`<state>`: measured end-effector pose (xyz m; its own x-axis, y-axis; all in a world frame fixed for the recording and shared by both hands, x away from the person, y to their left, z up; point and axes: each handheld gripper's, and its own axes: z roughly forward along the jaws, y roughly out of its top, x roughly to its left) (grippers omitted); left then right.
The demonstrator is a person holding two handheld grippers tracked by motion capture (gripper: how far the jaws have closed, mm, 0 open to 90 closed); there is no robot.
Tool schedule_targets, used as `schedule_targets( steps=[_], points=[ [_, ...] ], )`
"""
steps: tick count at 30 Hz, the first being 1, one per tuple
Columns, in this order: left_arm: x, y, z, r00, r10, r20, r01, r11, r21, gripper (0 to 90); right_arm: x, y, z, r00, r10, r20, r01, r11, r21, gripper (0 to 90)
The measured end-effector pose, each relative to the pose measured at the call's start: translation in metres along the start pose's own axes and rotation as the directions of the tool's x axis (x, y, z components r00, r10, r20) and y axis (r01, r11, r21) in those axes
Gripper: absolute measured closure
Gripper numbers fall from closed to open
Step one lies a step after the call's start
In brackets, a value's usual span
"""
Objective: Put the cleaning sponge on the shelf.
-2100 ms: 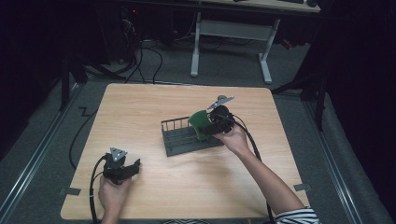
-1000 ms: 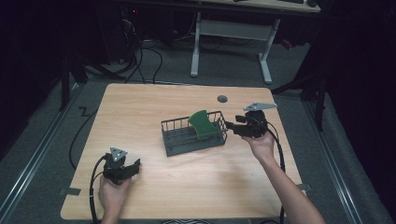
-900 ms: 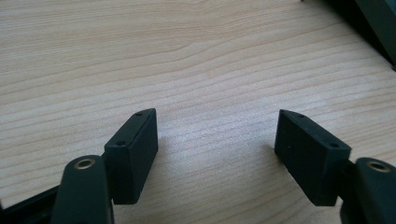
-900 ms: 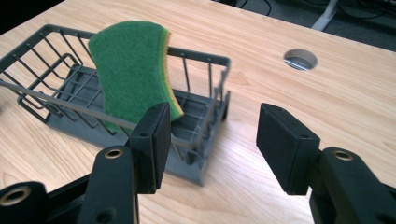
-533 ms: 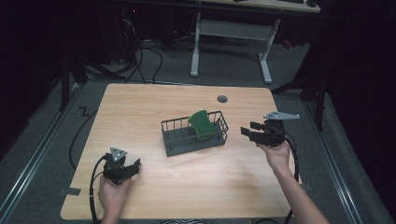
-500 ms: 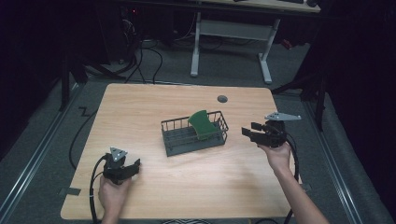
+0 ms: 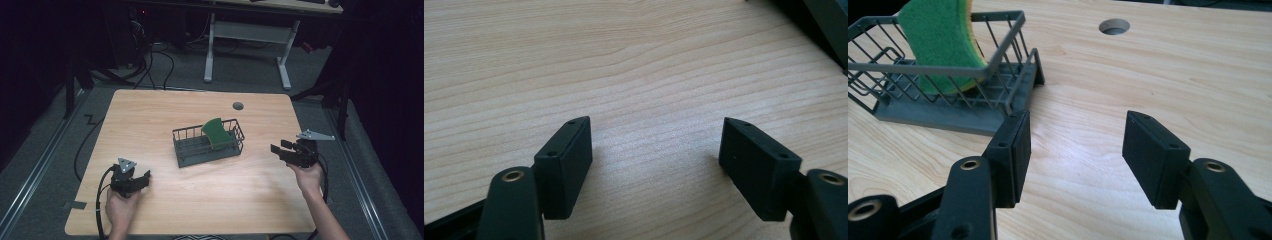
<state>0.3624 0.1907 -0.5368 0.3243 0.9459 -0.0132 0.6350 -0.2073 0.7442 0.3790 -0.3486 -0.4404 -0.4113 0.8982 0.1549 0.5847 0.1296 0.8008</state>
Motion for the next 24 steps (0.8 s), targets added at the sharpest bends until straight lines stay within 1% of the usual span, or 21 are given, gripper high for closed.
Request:
schedule_targets(
  steps=[8, 11, 14, 15, 17, 21, 24],
  points=[
    [0.000, 0.000, 0.000, 1.0000, -0.001, -0.001, 0.001, 1.0000, 0.000, 29.7, -0.016, -0.029, -0.005, 0.9974, 0.067, 0.026, -0.067, 0.998, 0.002, 45.4],
    [0.000, 0.000, 0.000, 1.0000, -0.001, -0.002, 0.001, 1.0000, -0.001, 29.7, -0.020, -0.037, -0.007, 0.9963, 0.079, 0.036, -0.079, 0.997, -0.001, 45.4],
    [0.000, 0.000, 0.000, 1.0000, -0.001, -0.002, 0.001, 1.0000, 0.000, 29.7, -0.023, -0.043, -0.008, 0.9961, 0.075, 0.047, -0.074, 0.997, -0.003, 45.3],
    [0.000, 0.000, 0.000, 1.0000, 0.000, -0.002, 0.000, 1.0000, 0.001, 29.7, -0.023, -0.045, -0.008, 0.9954, 0.081, 0.051, -0.081, 0.997, 0.000, 45.3],
    [0.000, 0.000, 0.000, 1.0000, -0.001, -0.002, 0.001, 1.0000, 0.000, 29.8, -0.025, -0.049, -0.008, 0.9952, 0.075, 0.062, -0.075, 0.997, -0.001, 45.3],
    [0.000, 0.000, 0.000, 1.0000, -0.002, -0.003, 0.002, 1.0000, 0.001, 29.8, -0.026, -0.059, -0.007, 0.9932, 0.083, 0.081, -0.084, 0.996, 0.004, 45.4],
    [0.000, 0.000, 0.000, 1.0000, -0.002, -0.003, 0.002, 1.0000, 0.001, 29.8, -0.027, -0.065, -0.005, 0.9924, 0.073, 0.099, -0.074, 0.997, 0.010, 45.4]
  ],
)
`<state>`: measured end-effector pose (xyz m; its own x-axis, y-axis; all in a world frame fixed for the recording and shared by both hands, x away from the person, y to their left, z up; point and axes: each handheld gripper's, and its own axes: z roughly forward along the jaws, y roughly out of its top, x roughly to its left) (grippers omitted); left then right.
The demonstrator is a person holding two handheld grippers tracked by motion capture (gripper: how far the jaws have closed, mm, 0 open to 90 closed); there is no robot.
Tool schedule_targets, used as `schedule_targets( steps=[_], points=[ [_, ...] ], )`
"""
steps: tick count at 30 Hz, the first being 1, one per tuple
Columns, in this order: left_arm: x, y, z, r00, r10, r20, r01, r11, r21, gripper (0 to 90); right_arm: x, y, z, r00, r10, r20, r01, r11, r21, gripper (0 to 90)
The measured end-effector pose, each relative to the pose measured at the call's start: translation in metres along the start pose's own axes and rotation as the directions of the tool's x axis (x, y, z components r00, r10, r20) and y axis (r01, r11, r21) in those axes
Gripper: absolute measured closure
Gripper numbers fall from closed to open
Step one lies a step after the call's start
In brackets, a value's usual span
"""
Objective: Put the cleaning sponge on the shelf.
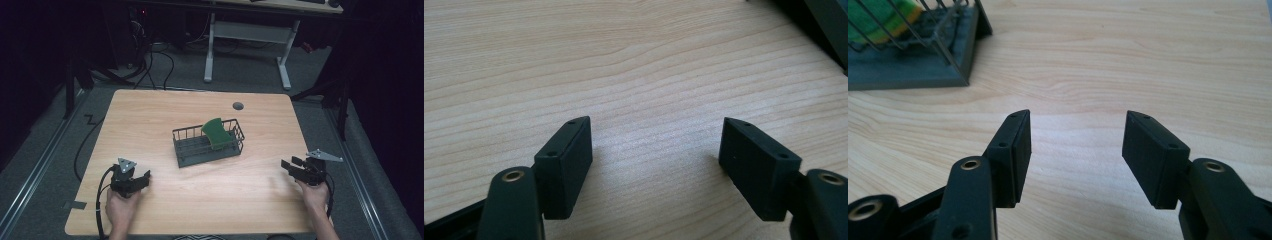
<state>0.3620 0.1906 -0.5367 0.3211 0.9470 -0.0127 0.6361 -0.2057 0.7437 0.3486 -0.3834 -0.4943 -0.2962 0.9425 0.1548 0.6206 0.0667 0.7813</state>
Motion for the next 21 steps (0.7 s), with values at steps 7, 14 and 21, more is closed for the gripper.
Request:
schedule_targets(
  steps=[7, 14, 21],
  points=[
    [0.000, 0.000, 0.000, 1.0000, 0.000, -0.001, 0.000, 1.0000, -0.001, 29.8, -0.002, -0.011, 0.004, 0.9995, 0.009, 0.032, -0.010, 1.000, 0.008, 45.4],
    [0.000, 0.000, 0.000, 1.0000, 0.000, 0.000, 0.000, 1.0000, 0.000, 29.8, -0.006, -0.023, 0.009, 0.9982, 0.017, 0.058, -0.018, 1.000, 0.009, 45.0],
    [0.000, 0.000, 0.000, 1.0000, 0.000, 0.000, 0.000, 1.0000, 0.000, 29.8, -0.002, -0.030, 0.011, 0.9962, -0.028, 0.082, 0.026, 0.999, 0.029, 44.2]
  ],
)
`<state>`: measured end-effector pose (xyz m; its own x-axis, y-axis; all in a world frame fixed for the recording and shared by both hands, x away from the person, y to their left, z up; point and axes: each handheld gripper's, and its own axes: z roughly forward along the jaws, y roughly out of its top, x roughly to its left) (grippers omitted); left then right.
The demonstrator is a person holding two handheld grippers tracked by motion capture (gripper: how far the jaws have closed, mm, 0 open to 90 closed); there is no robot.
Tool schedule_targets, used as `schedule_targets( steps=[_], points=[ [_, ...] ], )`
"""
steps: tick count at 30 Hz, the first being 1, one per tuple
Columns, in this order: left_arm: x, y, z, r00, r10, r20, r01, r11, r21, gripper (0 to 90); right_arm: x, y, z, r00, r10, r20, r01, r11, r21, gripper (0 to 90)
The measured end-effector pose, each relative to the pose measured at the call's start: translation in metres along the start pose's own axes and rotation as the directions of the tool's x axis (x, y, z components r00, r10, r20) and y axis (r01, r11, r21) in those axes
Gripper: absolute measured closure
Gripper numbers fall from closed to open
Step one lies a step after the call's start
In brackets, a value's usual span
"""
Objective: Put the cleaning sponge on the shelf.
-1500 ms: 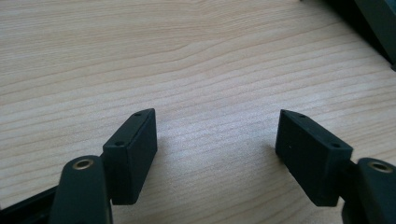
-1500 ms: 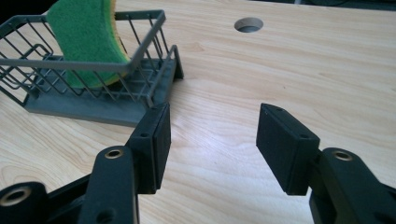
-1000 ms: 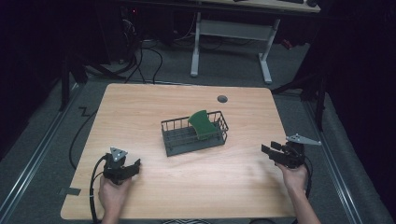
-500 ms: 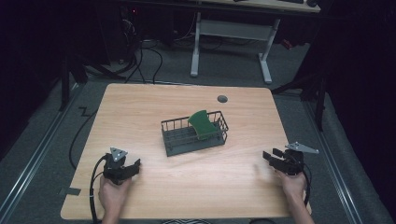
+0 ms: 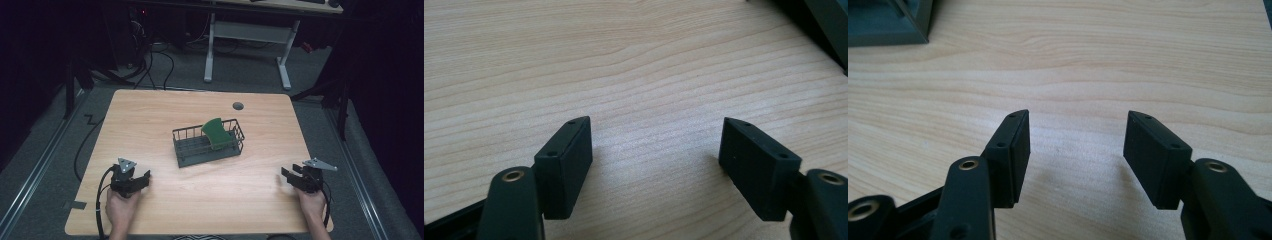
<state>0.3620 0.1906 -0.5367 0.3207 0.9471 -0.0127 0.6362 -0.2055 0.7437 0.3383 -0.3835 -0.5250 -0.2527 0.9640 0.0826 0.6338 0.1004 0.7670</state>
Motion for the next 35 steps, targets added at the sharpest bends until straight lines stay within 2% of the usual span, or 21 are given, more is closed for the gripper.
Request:
schedule_targets(
  steps=[7, 10, 14, 18, 35],
  points=[
    [0.0000, 0.0000, 0.0000, 1.0000, 0.000, 0.000, 0.000, 1.0000, 0.000, 29.8, 0.0019, -0.0042, 0.0001, 0.9998, -0.006, 0.018, 0.005, 1.000, 0.020, 43.1],
    [0.0000, 0.0000, 0.0000, 1.0000, -0.001, 0.000, 0.001, 1.0000, 0.000, 29.8, 0.0014, -0.0046, 0.0010, 0.9995, -0.009, 0.032, 0.008, 0.999, 0.044, 42.4],
    [0.0000, -0.0002, -0.0002, 1.0000, -0.002, 0.000, 0.002, 1.0000, 0.000, 29.8, 0.0019, -0.0049, 0.0007, 0.9991, -0.010, 0.042, 0.008, 0.999, 0.046, 42.3],
    [0.0003, -0.0004, -0.0004, 1.0000, -0.008, -0.005, 0.008, 1.0000, 0.000, 29.7, 0.0091, -0.0049, 0.0022, 0.9940, -0.069, 0.085, 0.064, 0.996, 0.062, 40.3],
    [-0.0001, -0.0005, -0.0006, 0.9999, -0.008, -0.010, 0.008, 1.0000, -0.001, 30.9, 0.0084, -0.0050, 0.0022, 0.9947, -0.062, 0.082, 0.057, 0.996, 0.061, 40.0]
  ],
)
